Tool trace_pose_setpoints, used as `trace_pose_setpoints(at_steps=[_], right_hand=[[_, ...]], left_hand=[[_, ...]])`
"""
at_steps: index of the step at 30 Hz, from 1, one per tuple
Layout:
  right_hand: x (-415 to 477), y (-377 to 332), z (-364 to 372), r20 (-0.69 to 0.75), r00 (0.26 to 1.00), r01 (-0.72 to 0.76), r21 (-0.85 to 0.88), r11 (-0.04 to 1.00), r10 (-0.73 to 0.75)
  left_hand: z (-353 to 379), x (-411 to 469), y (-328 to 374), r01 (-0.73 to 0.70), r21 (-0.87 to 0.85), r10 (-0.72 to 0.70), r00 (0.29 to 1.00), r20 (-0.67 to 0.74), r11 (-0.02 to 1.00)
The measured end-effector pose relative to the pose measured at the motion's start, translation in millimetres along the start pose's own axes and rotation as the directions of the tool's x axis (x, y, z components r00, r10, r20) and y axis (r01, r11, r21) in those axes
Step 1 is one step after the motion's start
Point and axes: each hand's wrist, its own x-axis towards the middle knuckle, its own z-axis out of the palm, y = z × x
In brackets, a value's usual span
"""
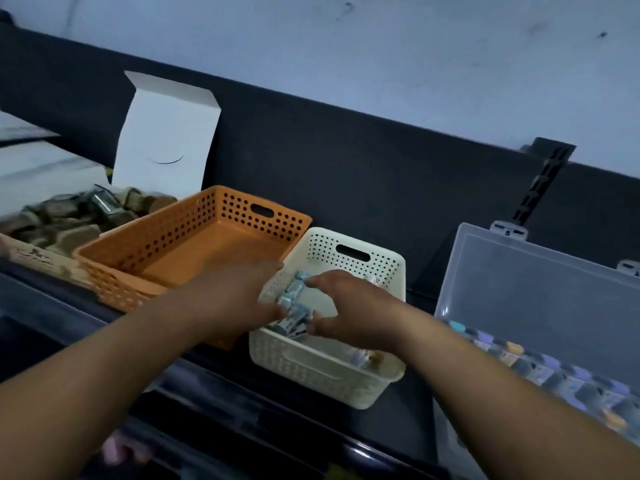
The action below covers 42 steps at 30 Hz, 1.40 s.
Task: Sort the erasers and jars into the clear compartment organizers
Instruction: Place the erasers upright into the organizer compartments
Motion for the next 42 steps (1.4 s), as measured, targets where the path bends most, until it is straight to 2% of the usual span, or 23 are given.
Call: trace_pose_setpoints(at_steps=[5,11,17,24,29,35,42], right_hand=[[34,-13,19,0.134,0.991,0.006,-0.019,1.0,-0.003],[41,-10,28,0.106,0.994,0.001,0.026,1.0,-0.004],[41,-7,27,0.163,0.987,-0.017,0.041,0.999,0.01],[38,2,23,0.247,0.964,-0.15,0.218,0.964,0.094],[34,1,19,0.228,0.966,-0.186,0.302,0.935,0.118],[34,-4,15,0.344,0.937,-0.123,0.166,0.978,0.06],[36,-15,31,0.258,0.965,0.044,0.009,0.999,-0.045]], left_hand=[[3,1,-5,0.005,-0.079,-0.002,0.999,0.041,0.997],[-1,-3,-5,-0.049,-0.088,0.05,0.999,0.008,0.995],[1,-3,-6,-0.044,-0.077,0.043,0.999,-0.004,0.996],[2,-4,-6,-0.044,-0.07,0.043,0.999,-0.005,0.997],[3,-4,-5,-0.043,-0.072,0.043,0.999,-0.008,0.996],[2,-5,-3,-0.041,-0.058,0.041,0.999,-0.006,0.997],[1,-5,0,-0.03,-0.049,0.029,1.0,-0.008,0.998]])
